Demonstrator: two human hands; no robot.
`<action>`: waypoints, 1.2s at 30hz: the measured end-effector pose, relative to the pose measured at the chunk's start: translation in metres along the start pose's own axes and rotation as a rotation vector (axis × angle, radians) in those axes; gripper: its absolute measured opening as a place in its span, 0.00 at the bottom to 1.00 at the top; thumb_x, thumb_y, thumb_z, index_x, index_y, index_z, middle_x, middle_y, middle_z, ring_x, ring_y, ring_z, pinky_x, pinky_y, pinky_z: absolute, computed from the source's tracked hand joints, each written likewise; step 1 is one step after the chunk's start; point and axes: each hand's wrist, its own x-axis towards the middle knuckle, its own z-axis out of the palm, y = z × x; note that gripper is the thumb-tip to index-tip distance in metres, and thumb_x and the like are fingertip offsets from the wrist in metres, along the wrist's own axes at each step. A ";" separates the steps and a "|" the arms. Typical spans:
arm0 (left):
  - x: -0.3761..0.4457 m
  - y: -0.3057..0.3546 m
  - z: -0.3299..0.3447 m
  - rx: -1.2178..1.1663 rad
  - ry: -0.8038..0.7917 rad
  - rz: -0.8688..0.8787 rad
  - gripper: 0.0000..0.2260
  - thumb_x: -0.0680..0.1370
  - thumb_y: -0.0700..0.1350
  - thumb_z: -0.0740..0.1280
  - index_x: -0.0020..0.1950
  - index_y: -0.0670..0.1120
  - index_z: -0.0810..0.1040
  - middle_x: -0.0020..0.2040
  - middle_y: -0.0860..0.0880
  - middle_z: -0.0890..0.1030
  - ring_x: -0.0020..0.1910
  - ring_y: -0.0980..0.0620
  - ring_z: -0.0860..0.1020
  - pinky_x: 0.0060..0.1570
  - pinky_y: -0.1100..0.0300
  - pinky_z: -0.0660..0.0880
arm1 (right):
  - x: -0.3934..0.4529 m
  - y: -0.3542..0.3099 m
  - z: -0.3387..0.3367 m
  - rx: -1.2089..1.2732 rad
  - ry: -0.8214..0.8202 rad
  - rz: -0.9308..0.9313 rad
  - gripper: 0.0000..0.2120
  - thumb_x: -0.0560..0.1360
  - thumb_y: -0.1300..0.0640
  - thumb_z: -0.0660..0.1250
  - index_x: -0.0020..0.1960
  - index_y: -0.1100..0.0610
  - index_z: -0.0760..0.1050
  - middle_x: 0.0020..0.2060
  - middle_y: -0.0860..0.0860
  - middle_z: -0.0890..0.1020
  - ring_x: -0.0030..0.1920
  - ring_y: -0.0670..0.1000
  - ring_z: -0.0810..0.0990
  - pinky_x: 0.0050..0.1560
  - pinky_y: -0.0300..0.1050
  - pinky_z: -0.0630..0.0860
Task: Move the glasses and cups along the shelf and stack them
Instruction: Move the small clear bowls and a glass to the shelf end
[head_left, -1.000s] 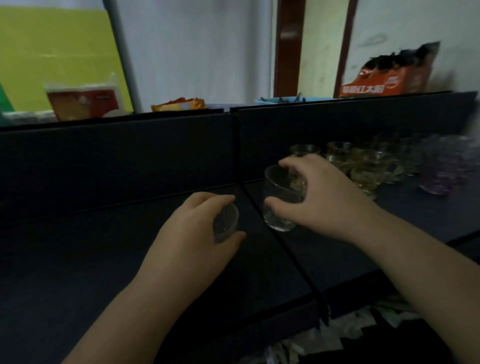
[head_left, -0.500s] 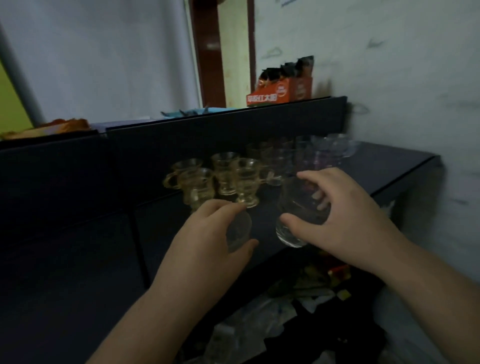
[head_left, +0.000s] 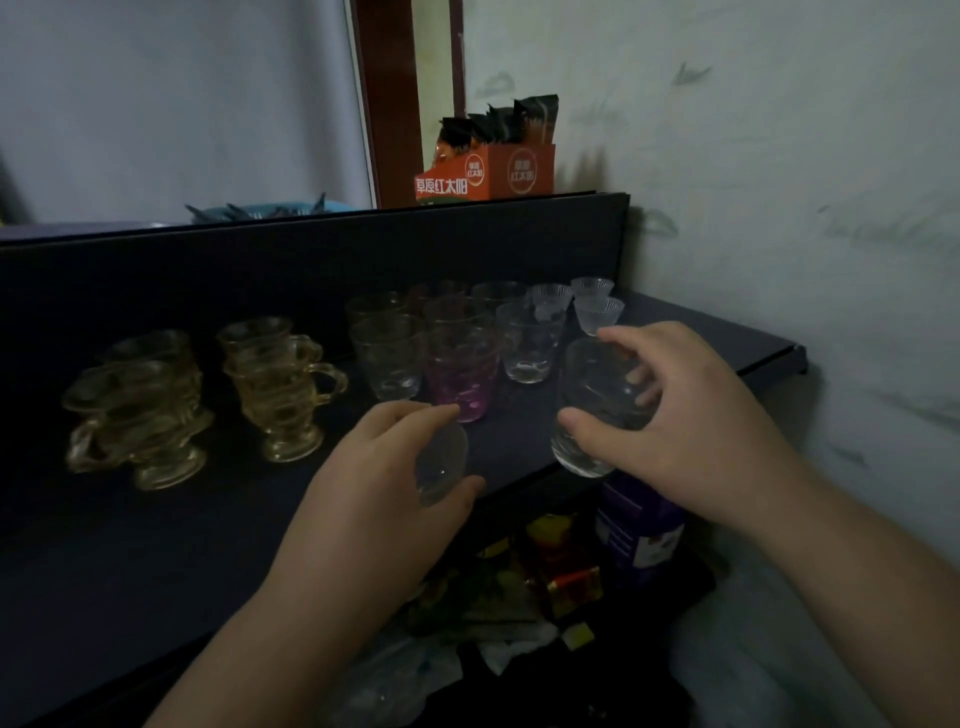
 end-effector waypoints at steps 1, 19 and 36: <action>0.007 0.004 0.005 0.000 -0.008 -0.008 0.28 0.71 0.60 0.71 0.70 0.63 0.68 0.61 0.69 0.66 0.59 0.65 0.69 0.55 0.66 0.69 | 0.006 0.009 -0.001 0.005 0.006 0.001 0.41 0.62 0.28 0.64 0.71 0.46 0.70 0.55 0.39 0.71 0.52 0.39 0.72 0.53 0.40 0.72; 0.133 0.049 0.089 0.033 -0.003 0.160 0.29 0.71 0.62 0.69 0.71 0.65 0.65 0.64 0.70 0.64 0.61 0.69 0.64 0.53 0.74 0.66 | 0.171 0.119 -0.006 -0.002 0.099 -0.047 0.35 0.70 0.35 0.71 0.70 0.52 0.72 0.53 0.48 0.70 0.53 0.45 0.70 0.49 0.32 0.64; 0.184 0.079 0.129 0.253 0.118 -0.070 0.29 0.67 0.67 0.64 0.68 0.65 0.69 0.63 0.70 0.67 0.62 0.67 0.69 0.56 0.66 0.72 | 0.365 0.155 0.107 -0.014 -0.575 -0.364 0.46 0.68 0.47 0.77 0.79 0.58 0.59 0.74 0.54 0.68 0.70 0.55 0.71 0.57 0.40 0.69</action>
